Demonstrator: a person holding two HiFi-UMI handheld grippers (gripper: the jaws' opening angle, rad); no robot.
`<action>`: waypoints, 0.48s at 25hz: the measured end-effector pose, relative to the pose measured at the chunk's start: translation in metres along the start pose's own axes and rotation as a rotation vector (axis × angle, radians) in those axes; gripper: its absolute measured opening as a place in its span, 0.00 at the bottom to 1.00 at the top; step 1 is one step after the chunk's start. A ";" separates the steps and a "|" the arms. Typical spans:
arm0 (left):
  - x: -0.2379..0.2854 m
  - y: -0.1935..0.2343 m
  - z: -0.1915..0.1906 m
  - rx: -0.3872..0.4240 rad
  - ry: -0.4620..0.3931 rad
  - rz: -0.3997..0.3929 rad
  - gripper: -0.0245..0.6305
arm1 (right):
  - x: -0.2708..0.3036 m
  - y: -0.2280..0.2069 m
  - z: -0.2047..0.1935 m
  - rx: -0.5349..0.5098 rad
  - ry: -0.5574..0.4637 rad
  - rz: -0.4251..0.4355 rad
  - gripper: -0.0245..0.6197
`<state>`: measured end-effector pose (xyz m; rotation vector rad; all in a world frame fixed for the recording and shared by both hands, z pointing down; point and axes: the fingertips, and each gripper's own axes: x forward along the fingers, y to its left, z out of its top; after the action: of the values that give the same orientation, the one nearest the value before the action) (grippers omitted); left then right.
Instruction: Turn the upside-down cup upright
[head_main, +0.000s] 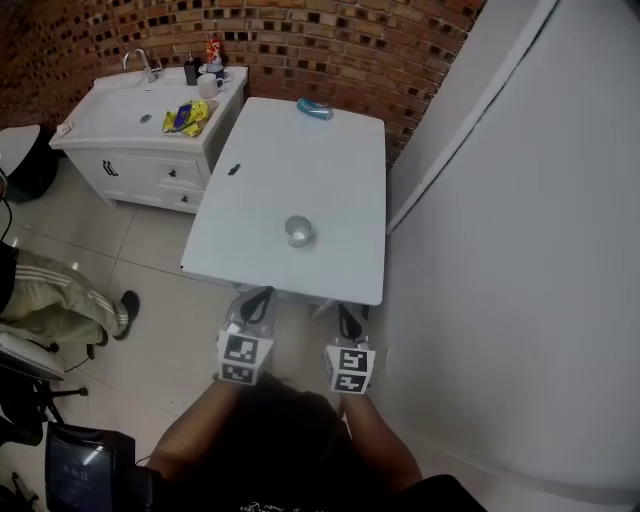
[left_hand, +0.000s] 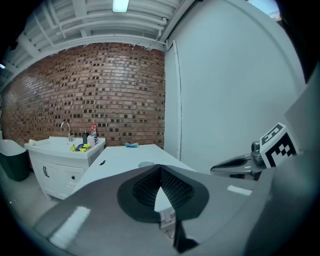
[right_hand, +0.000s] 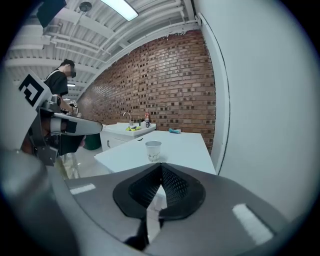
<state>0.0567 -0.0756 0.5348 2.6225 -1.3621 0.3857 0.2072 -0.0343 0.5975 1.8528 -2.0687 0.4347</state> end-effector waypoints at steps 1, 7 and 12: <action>-0.006 -0.004 -0.001 0.002 0.005 -0.001 0.03 | -0.005 0.000 -0.001 0.006 -0.002 -0.004 0.06; -0.035 -0.009 -0.013 0.043 0.034 0.018 0.03 | -0.030 0.007 -0.014 0.038 -0.016 -0.006 0.06; -0.050 -0.014 -0.021 0.070 0.057 0.020 0.03 | -0.042 0.017 -0.032 0.026 0.002 0.013 0.06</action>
<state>0.0370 -0.0236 0.5394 2.6336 -1.3817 0.5158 0.1959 0.0194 0.6079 1.8540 -2.0845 0.4681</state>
